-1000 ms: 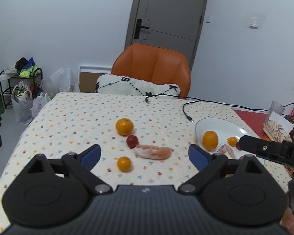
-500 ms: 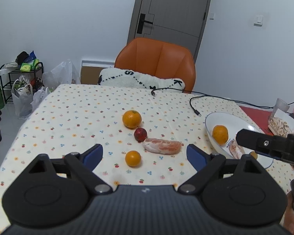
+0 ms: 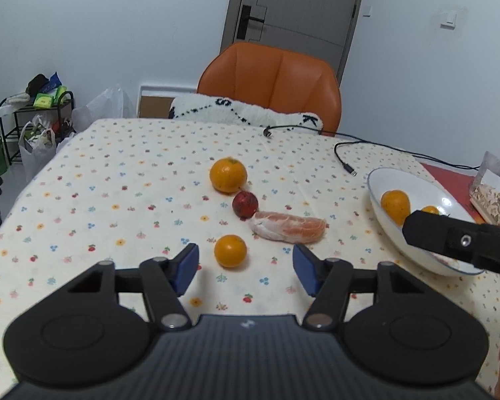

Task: Organize fruits
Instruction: 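Withdraw both open tools from the plate toward the remaining fruit, then grasp a small orange with the left tool while the right tool grasps a pomelo segment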

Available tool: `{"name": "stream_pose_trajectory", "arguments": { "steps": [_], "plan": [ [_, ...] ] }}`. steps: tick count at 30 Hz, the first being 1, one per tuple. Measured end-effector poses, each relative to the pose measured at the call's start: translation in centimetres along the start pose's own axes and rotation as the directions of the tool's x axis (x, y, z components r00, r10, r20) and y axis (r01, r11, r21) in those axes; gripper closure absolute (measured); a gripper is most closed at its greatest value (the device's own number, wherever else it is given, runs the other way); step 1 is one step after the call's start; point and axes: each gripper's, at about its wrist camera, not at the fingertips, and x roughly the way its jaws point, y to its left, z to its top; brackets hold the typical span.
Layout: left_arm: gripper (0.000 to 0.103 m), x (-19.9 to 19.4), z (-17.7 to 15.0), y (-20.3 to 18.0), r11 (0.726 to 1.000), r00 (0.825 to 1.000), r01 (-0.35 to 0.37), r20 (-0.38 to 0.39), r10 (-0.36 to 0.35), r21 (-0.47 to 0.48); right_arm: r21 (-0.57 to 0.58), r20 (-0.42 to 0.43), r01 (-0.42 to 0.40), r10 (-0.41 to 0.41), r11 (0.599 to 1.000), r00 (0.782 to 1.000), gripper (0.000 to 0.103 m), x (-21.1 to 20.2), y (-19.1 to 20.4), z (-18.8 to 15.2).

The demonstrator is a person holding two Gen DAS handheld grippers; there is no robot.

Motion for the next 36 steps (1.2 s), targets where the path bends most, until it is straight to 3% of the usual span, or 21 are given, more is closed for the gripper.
{"name": "stream_pose_trajectory", "arguments": {
  "steps": [8,12,26,36],
  "plan": [
    [0.064,1.5,-0.4,0.9,1.0,1.0,-0.005,-0.014,0.005,-0.002,-0.019,-0.016,0.001,-0.002,1.0,1.0,0.01,1.4,0.8,-0.1],
    [0.081,1.8,-0.2,1.3,1.0,1.0,-0.004,-0.008,0.004,-0.001,-0.036,-0.023,0.0,-0.001,0.999,1.0,0.012,2.2,1.4,-0.2],
    [0.081,0.4,0.7,5.4,0.997,1.0,-0.021,0.02,0.023,-0.072,-0.076,-0.064,-0.031,0.026,0.997,0.998,0.023,5.0,3.9,-0.1],
    [0.081,-0.2,1.3,7.3,0.995,0.999,-0.019,0.039,0.023,-0.094,-0.153,-0.125,0.08,-0.099,0.985,0.987,0.022,8.4,5.8,-0.4]
  ]
}}
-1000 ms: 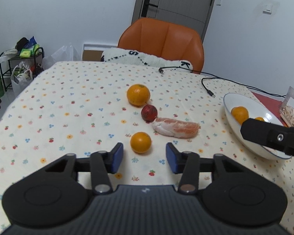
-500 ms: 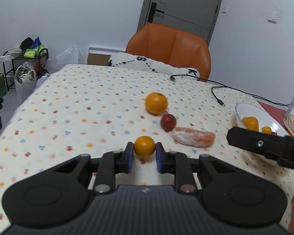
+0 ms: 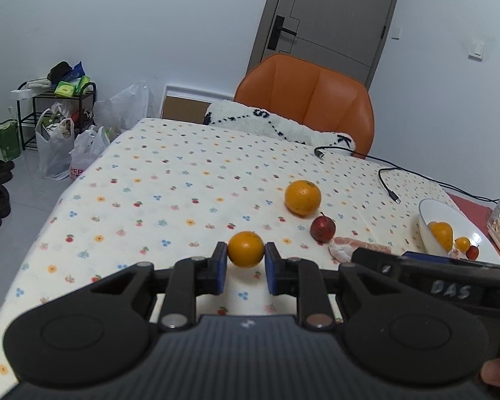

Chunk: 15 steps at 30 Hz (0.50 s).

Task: Organize fruits
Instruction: 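Grasp a small orange with the left tool while the right tool grasps a pomelo segment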

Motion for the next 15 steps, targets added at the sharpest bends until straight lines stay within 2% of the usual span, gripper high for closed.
{"name": "stream_pose_trajectory", "arguments": {
  "steps": [5,13,15],
  "plan": [
    [0.081,0.3,0.0,0.4,1.0,1.0,0.004,-0.004,-0.004,-0.004,-0.004,-0.043,0.05,-0.05,0.999,0.998,0.022,1.5,0.3,-0.1],
    [0.081,0.3,0.1,0.8,1.0,1.0,-0.005,-0.004,0.005,-0.011,-0.041,-0.033,0.075,-0.076,0.996,0.997,0.021,2.9,0.9,0.5],
    [0.081,0.3,0.1,0.8,1.0,1.0,-0.009,-0.004,0.008,-0.009,-0.046,-0.027,0.086,-0.087,0.995,0.996,0.024,3.1,1.1,0.6]
  ]
}}
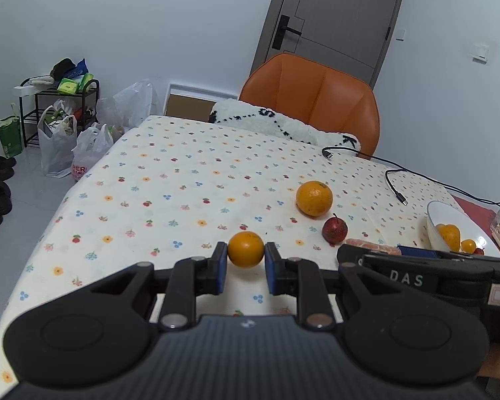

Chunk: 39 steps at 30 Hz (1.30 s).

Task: Organize fruits
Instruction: 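Grasp a small orange with the left tool while the right tool grasps a pomelo segment, then carry the small orange and pomelo segment into the plate and open both tools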

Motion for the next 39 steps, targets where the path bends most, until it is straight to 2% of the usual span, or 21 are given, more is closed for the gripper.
{"name": "stream_pose_trajectory", "arguments": {
  "steps": [1,2,6,20,39],
  "plan": [
    [0.081,0.0,0.0,0.0,1.0,1.0,-0.001,-0.001,0.001,0.001,-0.006,0.003,0.008,-0.008,1.0,1.0,0.027,0.1,0.1,0.0],
    [0.081,0.0,0.0,0.0,1.0,1.0,-0.002,-0.002,0.002,0.001,-0.015,0.009,0.02,-0.02,1.0,1.0,0.033,0.0,0.2,0.0],
    [0.081,-0.1,0.1,-0.2,1.0,1.0,-0.002,0.0,0.002,0.004,-0.003,0.011,-0.006,0.006,1.0,1.0,0.035,-0.3,-0.4,0.0],
    [0.081,-1.6,0.5,-3.5,0.999,0.999,0.039,0.029,-0.04,0.036,0.056,0.109,-0.061,0.055,0.997,0.993,0.035,-5.8,-3.3,0.4],
    [0.081,-2.6,0.4,-10.9,0.986,0.991,0.126,0.041,-0.131,0.11,0.124,0.18,-0.005,-0.018,0.992,0.983,0.035,-11.2,-10.1,-0.6]
  ]
}}
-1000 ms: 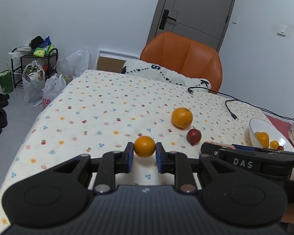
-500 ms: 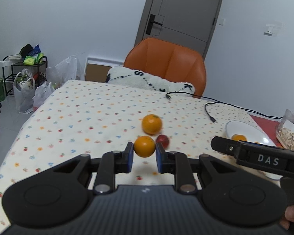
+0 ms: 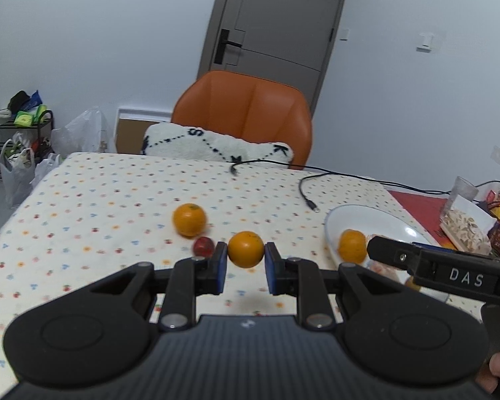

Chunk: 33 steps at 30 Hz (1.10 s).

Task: Organize fruits
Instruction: 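Carry the small orange and pomelo segment into the plate and open both tools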

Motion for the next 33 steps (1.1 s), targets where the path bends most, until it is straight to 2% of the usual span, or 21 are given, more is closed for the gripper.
{"name": "stream_pose_trajectory", "arguments": {
  "steps": [17,33],
  "plan": [
    [0.081,2.0,-0.4,-5.3,0.996,0.997,0.081,-0.023,-0.08,0.044,0.073,0.022,0.123,-0.125,0.99,0.992,0.035,-2.4,-6.8,-0.7],
    [0.081,4.6,-0.6,-9.0,0.987,0.99,0.132,-0.058,-0.127,0.086,0.15,0.007,0.202,-0.205,0.968,0.979,0.035,-3.2,-12.4,-1.6]
  ]
}}
